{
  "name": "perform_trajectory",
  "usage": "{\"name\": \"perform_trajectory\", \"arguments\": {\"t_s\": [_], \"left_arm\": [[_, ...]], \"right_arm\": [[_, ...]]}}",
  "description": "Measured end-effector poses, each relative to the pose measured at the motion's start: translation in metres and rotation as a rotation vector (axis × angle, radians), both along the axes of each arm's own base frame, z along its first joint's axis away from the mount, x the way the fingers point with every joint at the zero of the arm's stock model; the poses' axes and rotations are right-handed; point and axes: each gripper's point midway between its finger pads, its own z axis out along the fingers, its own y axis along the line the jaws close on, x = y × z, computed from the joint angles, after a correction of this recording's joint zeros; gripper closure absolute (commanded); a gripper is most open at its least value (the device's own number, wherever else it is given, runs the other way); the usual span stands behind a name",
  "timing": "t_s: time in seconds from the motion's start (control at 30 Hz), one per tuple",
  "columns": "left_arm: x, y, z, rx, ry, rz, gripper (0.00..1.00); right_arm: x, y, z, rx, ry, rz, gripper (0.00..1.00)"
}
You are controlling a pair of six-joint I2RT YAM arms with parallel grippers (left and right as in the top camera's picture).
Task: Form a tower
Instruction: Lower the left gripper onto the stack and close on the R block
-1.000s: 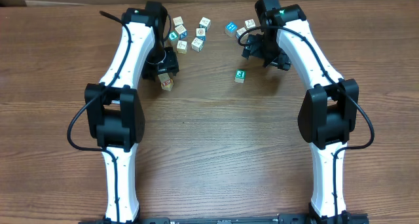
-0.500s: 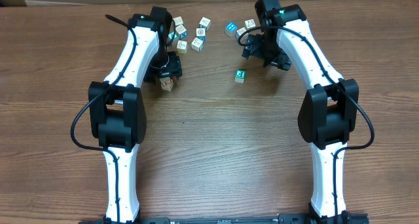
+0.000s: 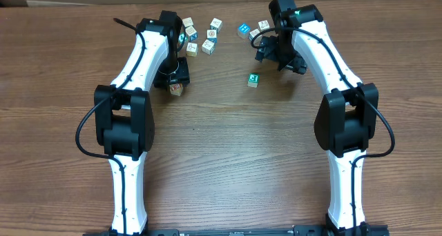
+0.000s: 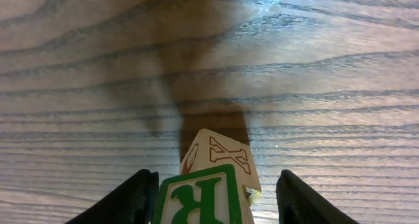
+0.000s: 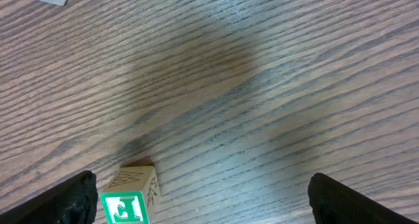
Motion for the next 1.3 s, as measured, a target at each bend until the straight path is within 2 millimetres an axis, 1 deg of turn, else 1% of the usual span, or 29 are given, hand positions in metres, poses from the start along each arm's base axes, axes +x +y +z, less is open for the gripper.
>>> {"name": "perform_trajectory", "arguments": {"t_s": [0.4,0.67,0.87,1.3], "left_arm": [[-0.003,0.001,0.001,0.002,0.012,-0.03,0.47],[0.003,0.0,0.014,-0.002,-0.007,-0.03,0.49],[0.003,-0.001,0.015,-0.002,-0.01,-0.03,0.53],[0.003,-0.001,0.015,-0.002,-0.01,-0.03,0.51]], "right_arm": [[0.0,0.0,0.0,0.0,0.0,0.0,0.0],[0.0,0.0,0.0,0.0,0.0,0.0,0.0],[0.0,0.0,0.0,0.0,0.0,0.0,0.0],[0.0,0.0,0.0,0.0,0.0,0.0,0.0]]}}
